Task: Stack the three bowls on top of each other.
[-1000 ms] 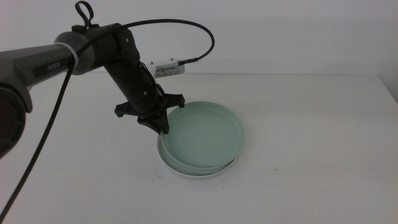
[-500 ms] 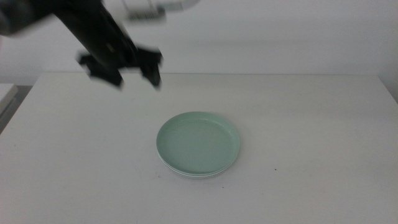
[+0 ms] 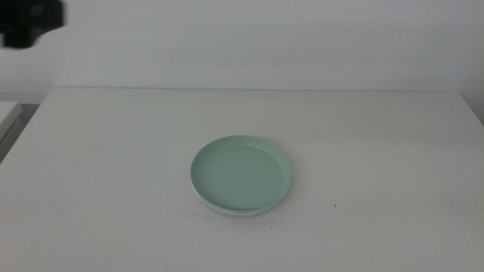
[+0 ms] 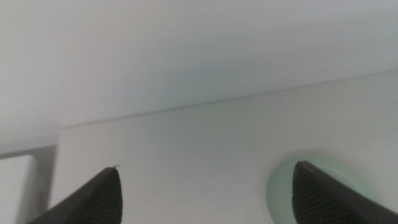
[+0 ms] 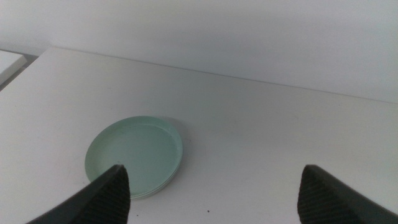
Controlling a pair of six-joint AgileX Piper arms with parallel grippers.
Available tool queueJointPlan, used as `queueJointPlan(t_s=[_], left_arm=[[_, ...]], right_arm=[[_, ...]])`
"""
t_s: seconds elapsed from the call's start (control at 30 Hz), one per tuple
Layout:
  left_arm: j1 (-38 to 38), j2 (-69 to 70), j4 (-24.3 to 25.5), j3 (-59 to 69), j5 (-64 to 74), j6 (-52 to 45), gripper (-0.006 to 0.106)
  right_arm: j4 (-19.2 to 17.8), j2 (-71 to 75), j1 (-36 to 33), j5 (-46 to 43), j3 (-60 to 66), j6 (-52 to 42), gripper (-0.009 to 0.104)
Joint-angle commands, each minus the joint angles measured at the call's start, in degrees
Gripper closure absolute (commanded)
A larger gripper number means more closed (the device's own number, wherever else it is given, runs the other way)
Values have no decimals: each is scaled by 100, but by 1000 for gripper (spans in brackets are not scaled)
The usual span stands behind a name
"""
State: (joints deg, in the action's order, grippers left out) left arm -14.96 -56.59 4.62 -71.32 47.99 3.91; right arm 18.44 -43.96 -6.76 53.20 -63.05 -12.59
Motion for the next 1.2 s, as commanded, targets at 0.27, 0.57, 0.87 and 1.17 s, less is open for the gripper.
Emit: queueJointPlan(t_s=[0.27,0.57,0.87,1.17], left_arm=[[5,865,291,683,-548,250,7],[5,891,238,683,-979,209,7],[5,891,513,672,-1054,210,7],[832,1079,-580,888,-1524,-800,7]], right_arm=[[8,19,44,-58,13,-29,10],[8,19,44,-58,13,-29,10],[8,19,44,-58,13,-29,10],[8,19,44,-58,13,-29,10]])
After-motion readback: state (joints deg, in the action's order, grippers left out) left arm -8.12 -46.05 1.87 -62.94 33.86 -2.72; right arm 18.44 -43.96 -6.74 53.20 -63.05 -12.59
